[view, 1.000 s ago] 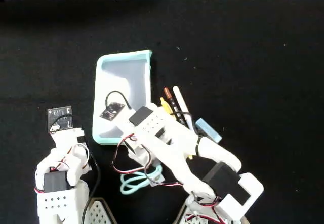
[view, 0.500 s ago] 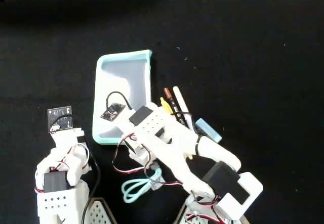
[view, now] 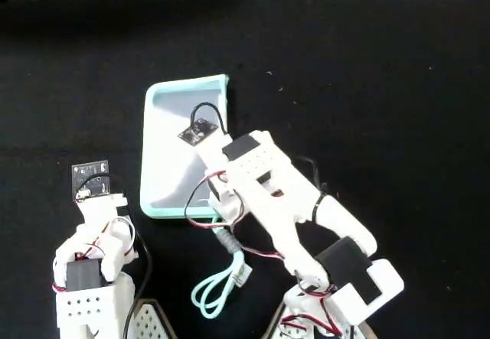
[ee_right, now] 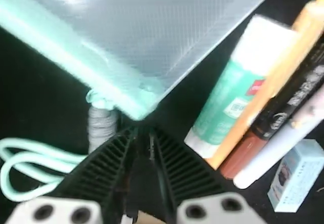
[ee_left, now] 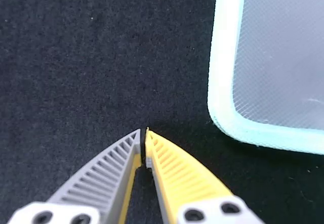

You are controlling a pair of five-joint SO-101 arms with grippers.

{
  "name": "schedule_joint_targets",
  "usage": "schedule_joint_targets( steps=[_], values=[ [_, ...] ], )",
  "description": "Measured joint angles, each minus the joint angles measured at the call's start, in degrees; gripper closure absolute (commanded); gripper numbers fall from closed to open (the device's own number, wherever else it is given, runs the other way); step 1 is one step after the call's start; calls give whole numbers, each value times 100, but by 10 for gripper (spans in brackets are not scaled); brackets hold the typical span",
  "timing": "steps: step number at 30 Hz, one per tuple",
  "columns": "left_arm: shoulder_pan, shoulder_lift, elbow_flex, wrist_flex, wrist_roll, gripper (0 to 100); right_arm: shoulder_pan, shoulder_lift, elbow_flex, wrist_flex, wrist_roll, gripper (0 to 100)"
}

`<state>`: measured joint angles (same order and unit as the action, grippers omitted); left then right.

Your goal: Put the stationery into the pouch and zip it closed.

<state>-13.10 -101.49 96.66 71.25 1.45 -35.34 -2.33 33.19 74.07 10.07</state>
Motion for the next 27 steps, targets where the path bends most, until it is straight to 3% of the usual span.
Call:
schedule_joint_targets(
  steps=[3, 7, 10, 17, 27],
  values=[
    [0, 0, 0, 0, 0, 970, -466, -176, 0, 202, 0, 947],
    [0, 0, 0, 0, 0, 970, -1231, -624, 26, 492, 0, 756],
    [0, 0, 0, 0, 0, 970, -1354, -703, 70, 668, 0, 674],
    [0, 0, 0, 0, 0, 970, -1398, -712, 378, 721, 457, 701],
    [0, 0, 0, 0, 0, 970, -1398, -695, 378, 176, 519, 701]
  ],
)
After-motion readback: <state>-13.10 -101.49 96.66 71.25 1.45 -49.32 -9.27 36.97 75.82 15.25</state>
